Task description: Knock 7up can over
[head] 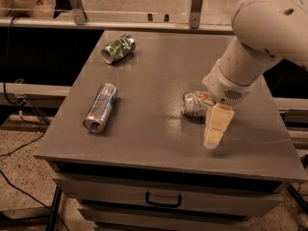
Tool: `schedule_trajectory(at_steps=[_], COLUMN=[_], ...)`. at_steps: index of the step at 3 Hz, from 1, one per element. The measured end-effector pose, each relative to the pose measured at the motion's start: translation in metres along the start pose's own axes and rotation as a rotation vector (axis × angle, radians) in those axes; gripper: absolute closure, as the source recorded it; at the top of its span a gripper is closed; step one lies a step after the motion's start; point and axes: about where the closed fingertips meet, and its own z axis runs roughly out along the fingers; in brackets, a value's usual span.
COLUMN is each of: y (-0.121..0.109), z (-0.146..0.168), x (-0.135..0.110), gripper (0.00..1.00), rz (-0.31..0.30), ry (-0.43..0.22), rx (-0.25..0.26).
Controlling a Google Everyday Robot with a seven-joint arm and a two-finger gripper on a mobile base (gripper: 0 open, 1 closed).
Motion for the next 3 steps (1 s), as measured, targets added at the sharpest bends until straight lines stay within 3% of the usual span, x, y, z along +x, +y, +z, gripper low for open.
schedule_trajectory(at_steps=[1, 3], y=[0.000, 0.002], z=[0.001, 0.024], x=[0.002, 0.038], gripper=[0.00, 0.00], rz=[0.004, 0.071], ry=[-0.012, -0.203], rx=[0.002, 0.013])
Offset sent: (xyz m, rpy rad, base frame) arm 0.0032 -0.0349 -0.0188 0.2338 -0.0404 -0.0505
